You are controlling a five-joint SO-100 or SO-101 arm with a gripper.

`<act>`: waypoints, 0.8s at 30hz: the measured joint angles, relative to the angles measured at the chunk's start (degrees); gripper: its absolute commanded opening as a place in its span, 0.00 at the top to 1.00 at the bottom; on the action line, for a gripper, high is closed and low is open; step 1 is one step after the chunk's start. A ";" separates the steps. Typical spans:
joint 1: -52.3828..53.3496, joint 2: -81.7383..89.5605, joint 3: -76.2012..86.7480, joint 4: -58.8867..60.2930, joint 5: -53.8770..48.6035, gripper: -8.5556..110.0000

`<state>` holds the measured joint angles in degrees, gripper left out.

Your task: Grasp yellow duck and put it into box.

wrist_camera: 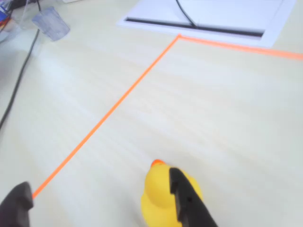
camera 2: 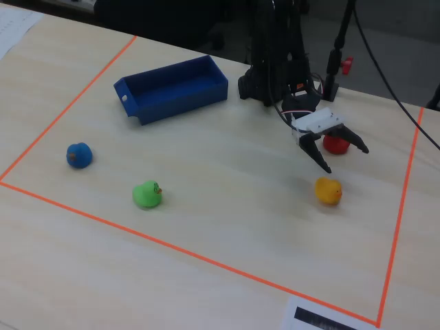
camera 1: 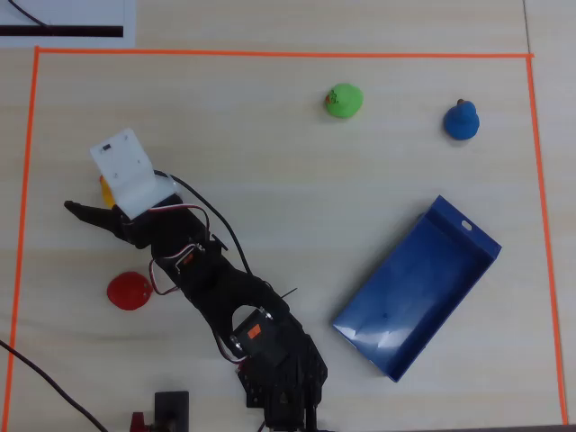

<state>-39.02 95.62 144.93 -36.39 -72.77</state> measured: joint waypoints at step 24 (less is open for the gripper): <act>1.58 -20.39 -3.25 -22.85 -10.20 0.60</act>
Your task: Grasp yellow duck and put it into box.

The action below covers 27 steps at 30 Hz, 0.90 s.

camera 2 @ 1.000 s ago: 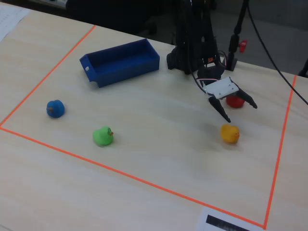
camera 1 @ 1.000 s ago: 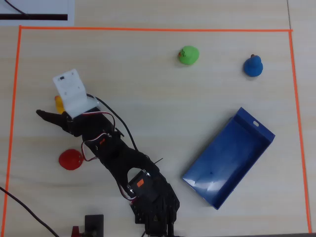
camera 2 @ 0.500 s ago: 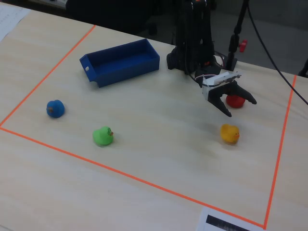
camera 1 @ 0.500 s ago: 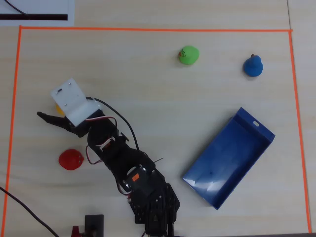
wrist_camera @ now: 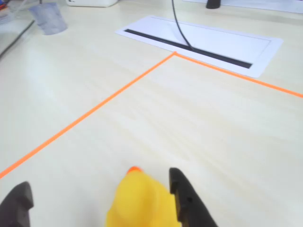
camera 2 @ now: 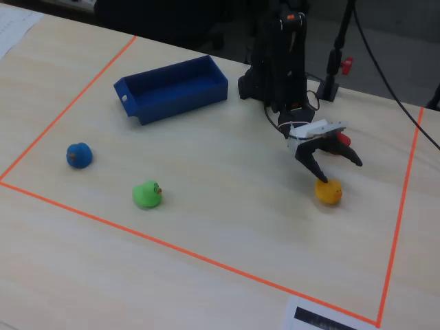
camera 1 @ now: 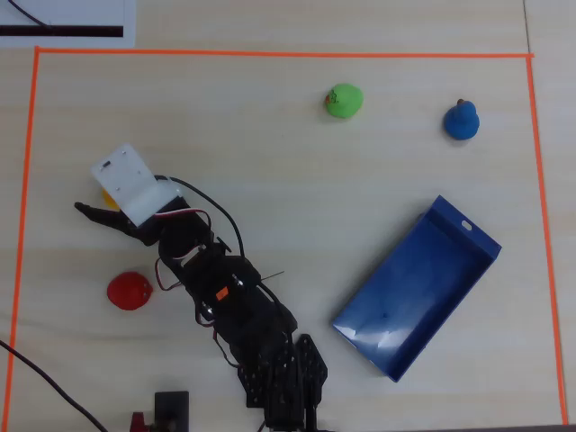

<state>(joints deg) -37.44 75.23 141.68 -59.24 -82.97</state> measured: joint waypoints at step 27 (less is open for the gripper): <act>-0.18 -10.55 -3.96 -2.20 -0.44 0.71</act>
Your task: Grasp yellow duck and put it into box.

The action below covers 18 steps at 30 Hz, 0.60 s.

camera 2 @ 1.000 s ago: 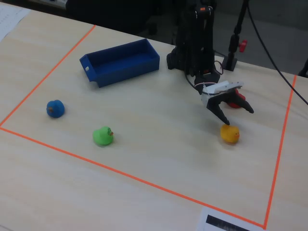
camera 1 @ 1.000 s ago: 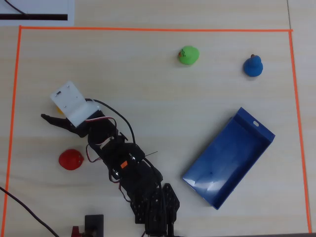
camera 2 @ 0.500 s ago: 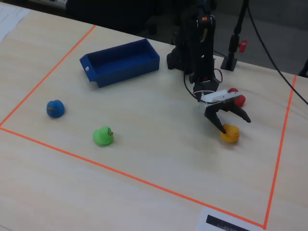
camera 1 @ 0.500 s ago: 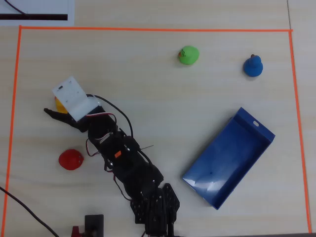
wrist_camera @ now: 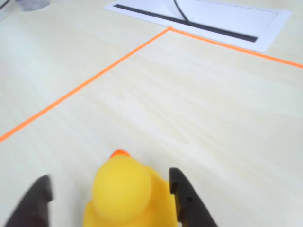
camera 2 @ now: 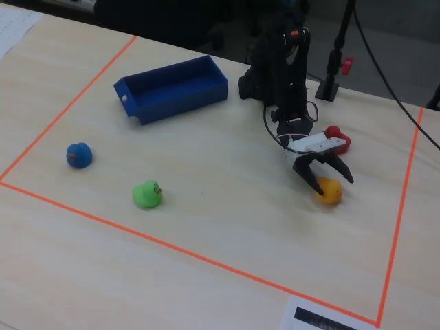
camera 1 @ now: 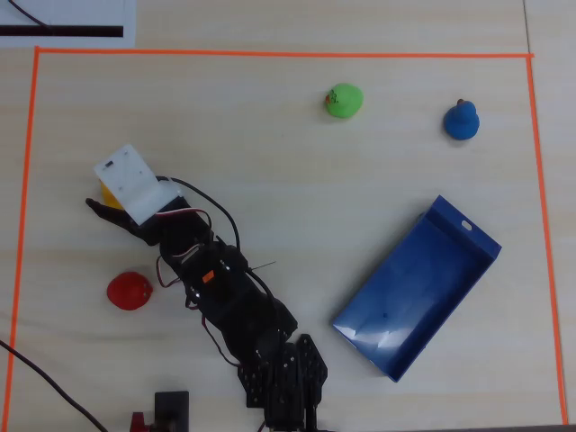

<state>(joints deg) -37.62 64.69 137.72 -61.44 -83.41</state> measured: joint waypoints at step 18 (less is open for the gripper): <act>0.44 1.32 1.58 1.23 1.85 0.93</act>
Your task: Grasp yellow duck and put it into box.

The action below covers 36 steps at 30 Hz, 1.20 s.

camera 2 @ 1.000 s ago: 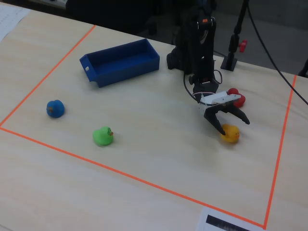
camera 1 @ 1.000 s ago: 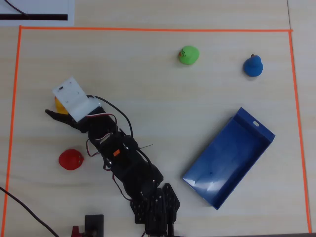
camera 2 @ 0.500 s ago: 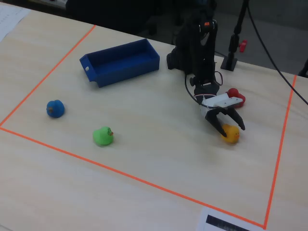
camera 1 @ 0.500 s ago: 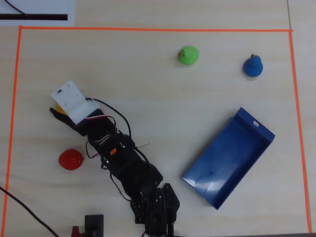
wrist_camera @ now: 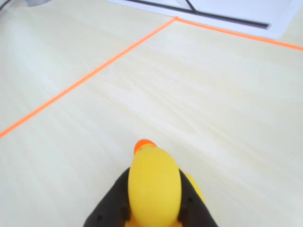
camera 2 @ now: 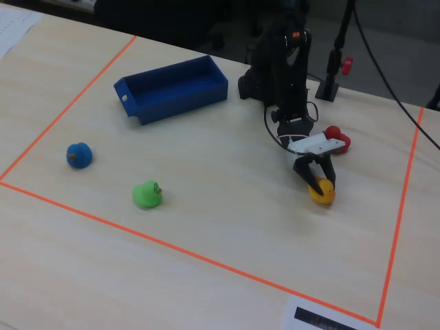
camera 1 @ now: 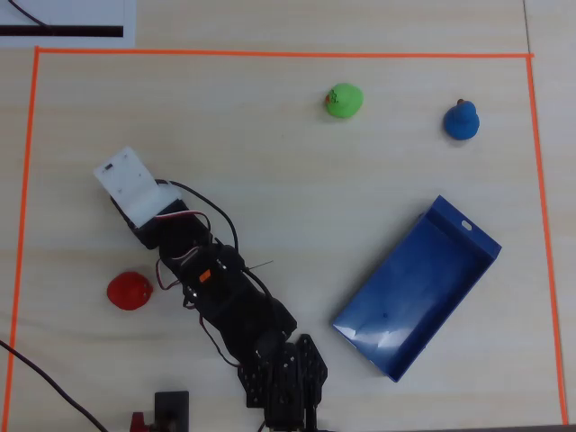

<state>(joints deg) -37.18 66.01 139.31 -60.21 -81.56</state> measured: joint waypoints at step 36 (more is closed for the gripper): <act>91.93 73.04 -2.81 103.54 -25.31 0.93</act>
<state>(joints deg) 54.76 139.04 136.49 43.33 -106.88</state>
